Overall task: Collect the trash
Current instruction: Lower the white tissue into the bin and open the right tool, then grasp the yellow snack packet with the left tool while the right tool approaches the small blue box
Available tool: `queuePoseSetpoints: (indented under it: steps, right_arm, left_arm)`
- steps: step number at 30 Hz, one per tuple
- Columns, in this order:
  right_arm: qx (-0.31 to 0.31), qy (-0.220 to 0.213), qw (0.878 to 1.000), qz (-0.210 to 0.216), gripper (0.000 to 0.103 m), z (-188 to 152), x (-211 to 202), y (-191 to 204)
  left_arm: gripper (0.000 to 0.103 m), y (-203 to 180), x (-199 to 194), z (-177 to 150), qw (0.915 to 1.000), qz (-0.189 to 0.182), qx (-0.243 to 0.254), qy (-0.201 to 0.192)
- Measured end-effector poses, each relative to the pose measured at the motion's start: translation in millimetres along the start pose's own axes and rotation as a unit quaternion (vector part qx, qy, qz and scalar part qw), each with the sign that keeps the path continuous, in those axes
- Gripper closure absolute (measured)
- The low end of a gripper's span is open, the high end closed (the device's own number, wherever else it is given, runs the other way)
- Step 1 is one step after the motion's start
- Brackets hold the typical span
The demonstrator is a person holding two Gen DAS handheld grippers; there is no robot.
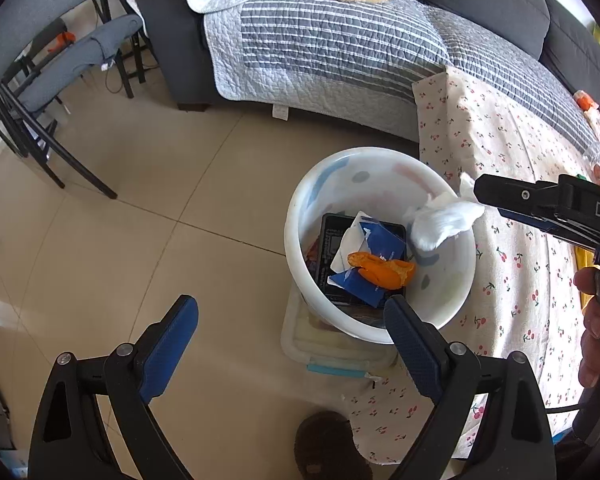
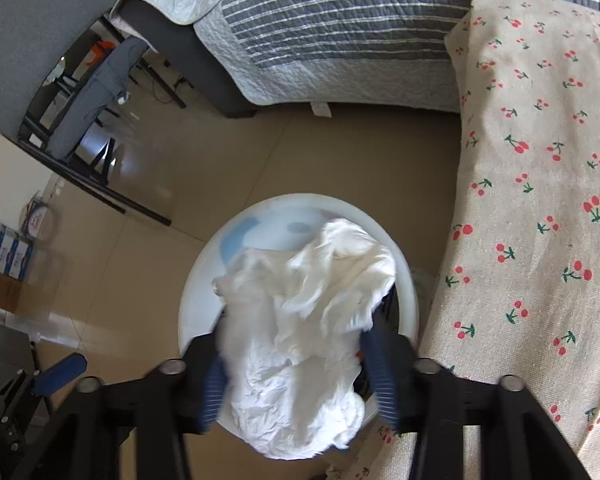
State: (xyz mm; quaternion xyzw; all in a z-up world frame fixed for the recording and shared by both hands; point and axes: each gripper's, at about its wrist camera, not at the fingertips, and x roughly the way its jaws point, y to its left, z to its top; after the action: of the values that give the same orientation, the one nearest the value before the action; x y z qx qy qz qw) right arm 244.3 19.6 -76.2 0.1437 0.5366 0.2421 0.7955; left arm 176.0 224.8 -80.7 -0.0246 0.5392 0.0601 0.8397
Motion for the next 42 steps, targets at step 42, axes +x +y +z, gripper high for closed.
queuePoseSetpoints:
  steps: [42]
  right_arm:
    - [0.111,-0.013,0.969,-0.218,0.008,-92,-213,-236]
  left_arm:
    - [0.000,-243,-13,-1,0.9870,-0.088,0.134,0.015]
